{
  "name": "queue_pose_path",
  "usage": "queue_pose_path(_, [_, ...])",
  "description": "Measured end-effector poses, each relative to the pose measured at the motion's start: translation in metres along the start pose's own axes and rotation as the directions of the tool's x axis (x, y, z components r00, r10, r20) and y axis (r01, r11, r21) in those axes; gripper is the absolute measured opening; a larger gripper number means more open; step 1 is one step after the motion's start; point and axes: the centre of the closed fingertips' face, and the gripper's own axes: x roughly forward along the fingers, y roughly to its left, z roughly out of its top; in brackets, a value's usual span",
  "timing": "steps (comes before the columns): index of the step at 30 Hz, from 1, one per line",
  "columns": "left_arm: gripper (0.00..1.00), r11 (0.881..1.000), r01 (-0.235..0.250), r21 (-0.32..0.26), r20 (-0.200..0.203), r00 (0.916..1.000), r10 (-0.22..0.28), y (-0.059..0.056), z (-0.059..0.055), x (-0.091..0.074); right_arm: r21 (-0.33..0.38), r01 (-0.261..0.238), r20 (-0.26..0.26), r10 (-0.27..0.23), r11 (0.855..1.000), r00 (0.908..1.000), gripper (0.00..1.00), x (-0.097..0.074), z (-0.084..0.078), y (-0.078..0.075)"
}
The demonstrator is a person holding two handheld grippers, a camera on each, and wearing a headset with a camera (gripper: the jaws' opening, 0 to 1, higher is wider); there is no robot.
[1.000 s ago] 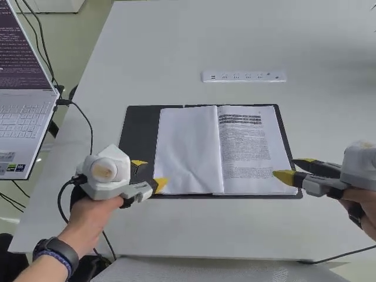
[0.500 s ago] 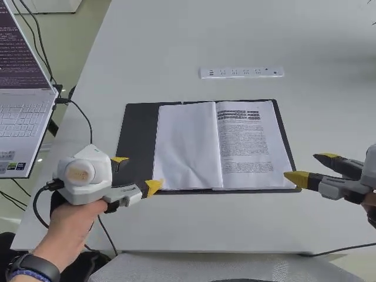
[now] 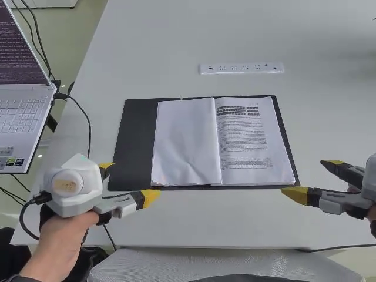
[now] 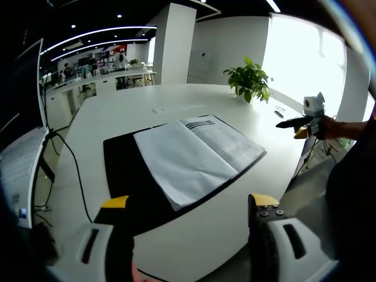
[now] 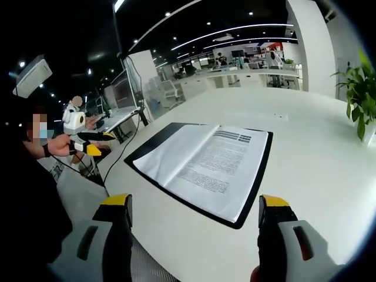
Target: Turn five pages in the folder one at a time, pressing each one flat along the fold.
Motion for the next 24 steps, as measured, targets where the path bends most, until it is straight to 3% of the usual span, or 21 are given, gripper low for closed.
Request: queue_pose_path(24, [0.82,0.999,0.023,0.026,-0.002,0.9997,-0.023,-0.007,0.004,0.007,-0.006,-0.030,-0.014,0.030,1.000,0.9994,0.84,0.013,-0.004,0.016])
